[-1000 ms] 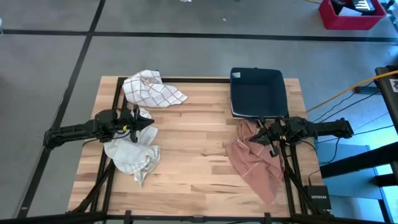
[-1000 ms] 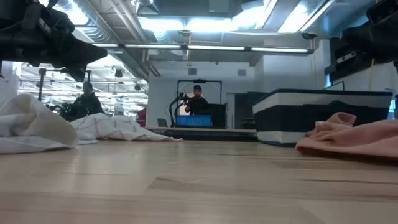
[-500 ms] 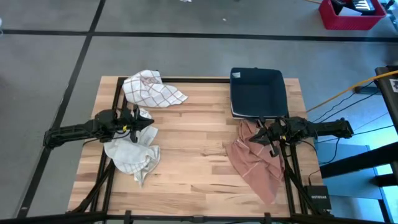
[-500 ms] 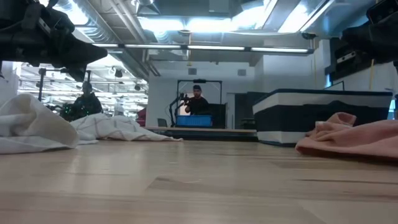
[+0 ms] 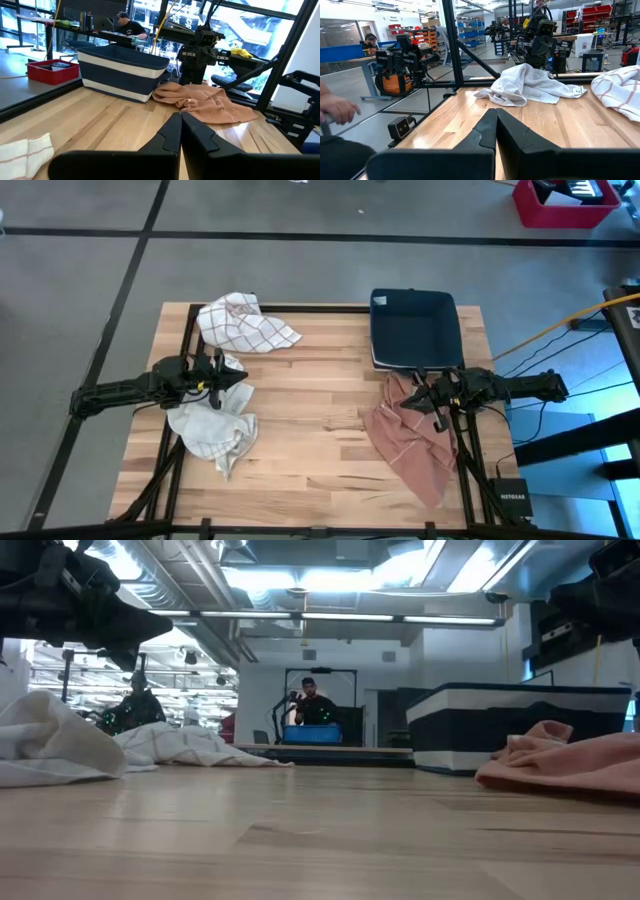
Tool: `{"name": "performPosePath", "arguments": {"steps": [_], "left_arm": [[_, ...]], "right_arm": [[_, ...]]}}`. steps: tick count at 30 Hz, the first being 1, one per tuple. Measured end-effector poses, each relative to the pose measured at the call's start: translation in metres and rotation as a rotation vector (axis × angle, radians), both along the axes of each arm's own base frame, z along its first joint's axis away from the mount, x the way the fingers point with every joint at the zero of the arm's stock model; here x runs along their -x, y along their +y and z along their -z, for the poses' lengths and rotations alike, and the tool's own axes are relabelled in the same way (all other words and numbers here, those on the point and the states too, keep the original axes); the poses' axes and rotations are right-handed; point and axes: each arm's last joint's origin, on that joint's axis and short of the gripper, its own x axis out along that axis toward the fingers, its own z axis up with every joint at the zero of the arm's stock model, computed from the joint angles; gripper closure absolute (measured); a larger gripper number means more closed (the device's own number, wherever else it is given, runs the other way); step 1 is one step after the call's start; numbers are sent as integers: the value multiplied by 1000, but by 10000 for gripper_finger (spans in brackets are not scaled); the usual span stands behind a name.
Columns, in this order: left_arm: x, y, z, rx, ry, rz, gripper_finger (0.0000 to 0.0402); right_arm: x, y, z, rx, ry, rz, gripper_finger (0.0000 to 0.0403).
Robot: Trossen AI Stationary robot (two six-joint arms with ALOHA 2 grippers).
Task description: Fold towel
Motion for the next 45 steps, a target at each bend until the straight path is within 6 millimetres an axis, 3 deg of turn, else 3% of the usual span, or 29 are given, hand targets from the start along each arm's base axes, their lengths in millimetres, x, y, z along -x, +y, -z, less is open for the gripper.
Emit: {"name": "performPosePath", "arguments": {"steps": [16, 20, 28, 32, 37, 43, 45], "left_arm": [[0, 0, 0, 0, -1, 0, 400], [0, 1, -3, -74, -24, -17, 400], [0, 1, -7, 91, -95, -24, 400], [1, 0, -14, 103, -172, -16, 400], [2, -3, -23, 103, -200, 49, 400], [-5, -9, -45, 41, -216, 110, 400], [-11, -11, -54, 24, -186, 130, 400]], "right_arm": [[0, 0, 0, 0, 0, 0, 391], [0, -1, 0, 0, 4, 32, 391], [0, -2, -1, -120, 18, 60, 391], [-1, -4, -2, -112, 0, 151, 391], [0, -9, -11, -331, -70, 276, 391], [2, -10, -30, -312, -260, 302, 391], [0, -9, -33, -265, -235, 289, 391]]}}
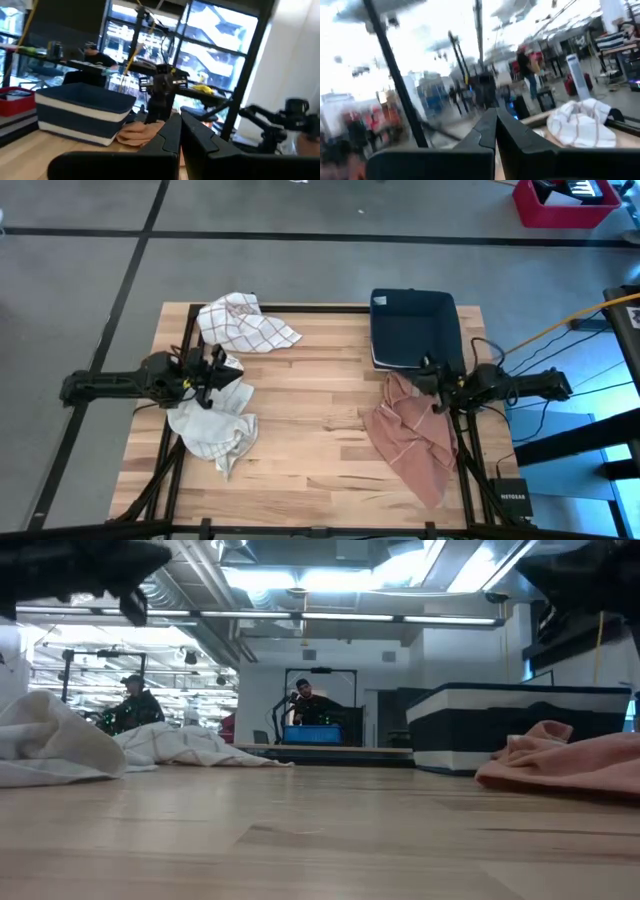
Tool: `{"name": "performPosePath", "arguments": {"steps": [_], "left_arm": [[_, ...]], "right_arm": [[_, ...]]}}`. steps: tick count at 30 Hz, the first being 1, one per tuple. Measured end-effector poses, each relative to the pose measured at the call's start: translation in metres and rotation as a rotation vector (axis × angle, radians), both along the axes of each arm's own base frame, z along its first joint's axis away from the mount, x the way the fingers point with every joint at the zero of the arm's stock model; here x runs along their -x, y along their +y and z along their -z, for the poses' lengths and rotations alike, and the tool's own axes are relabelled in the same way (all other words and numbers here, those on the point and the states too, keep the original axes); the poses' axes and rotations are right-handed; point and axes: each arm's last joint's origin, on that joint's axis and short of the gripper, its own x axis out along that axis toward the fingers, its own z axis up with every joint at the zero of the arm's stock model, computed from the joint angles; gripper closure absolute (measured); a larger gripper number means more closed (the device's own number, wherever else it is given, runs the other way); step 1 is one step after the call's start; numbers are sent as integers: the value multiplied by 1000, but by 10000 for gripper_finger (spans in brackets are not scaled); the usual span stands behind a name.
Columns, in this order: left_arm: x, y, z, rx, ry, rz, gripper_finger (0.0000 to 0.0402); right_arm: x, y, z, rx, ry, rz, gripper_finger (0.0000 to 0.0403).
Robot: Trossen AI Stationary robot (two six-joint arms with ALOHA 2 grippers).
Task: Fold towel
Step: Fold the brown towel
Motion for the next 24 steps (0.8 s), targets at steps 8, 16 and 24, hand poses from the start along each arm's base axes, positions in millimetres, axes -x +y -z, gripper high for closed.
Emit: {"name": "performPosePath", "arguments": {"steps": [8, 16, 24], "left_arm": [[-43, -3, -16, -31, 213, 19, 400], [-89, -13, -30, -82, 331, 77, 400], [-122, -25, -29, -152, 200, 147, 400]], "right_arm": [[-14, 7, -59, 139, 14, -138, 391], [-51, 18, -96, 126, 577, -250, 391], [-69, 43, -96, 131, 1029, -215, 391]]}}
